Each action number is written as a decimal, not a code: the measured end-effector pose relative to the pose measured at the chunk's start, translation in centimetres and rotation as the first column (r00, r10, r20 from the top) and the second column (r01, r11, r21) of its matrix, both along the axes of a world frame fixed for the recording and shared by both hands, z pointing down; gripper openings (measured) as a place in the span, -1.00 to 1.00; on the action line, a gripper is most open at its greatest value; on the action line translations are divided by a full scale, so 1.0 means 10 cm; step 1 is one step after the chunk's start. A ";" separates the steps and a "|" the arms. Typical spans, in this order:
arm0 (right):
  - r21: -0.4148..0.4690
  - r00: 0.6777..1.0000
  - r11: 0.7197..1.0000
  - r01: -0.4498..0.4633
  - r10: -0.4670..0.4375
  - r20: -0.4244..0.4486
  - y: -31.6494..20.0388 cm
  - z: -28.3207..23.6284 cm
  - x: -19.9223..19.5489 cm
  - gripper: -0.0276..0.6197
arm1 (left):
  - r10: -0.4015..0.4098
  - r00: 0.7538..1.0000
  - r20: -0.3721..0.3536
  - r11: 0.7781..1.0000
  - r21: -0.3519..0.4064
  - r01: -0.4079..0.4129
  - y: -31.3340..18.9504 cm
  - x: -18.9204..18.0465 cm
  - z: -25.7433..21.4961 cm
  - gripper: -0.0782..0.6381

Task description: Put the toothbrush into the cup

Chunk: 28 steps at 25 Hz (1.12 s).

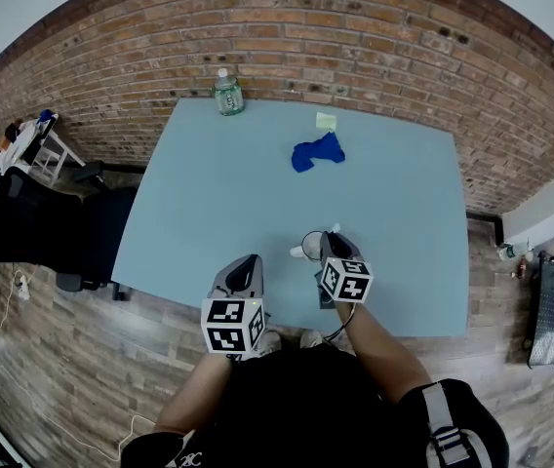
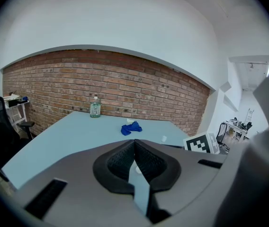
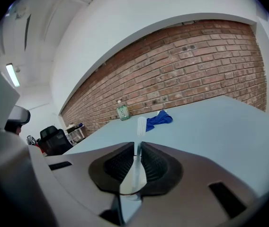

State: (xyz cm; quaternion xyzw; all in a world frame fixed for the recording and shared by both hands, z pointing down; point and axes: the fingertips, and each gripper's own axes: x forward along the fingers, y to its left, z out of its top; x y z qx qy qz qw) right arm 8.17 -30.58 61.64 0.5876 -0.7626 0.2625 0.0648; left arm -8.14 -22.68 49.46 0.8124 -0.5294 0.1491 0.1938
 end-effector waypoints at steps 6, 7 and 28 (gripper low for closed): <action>-0.027 1.000 0.999 -0.021 0.020 -0.011 -0.03 0.08 0.06 -0.80 | 0.010 1.000 -0.002 1.000 0.001 -0.010 -0.02 0.00 0.00 -0.76; -0.034 1.000 0.999 -0.024 0.024 -0.012 -0.03 0.09 0.07 -0.80 | 0.012 1.000 -0.002 1.000 0.000 -0.012 -0.03 0.01 0.00 -0.76; -0.058 0.990 0.989 -0.138 0.139 0.008 0.16 0.02 0.25 -0.73 | 0.068 0.997 -0.027 0.998 0.004 -0.068 -0.07 0.10 0.03 -0.76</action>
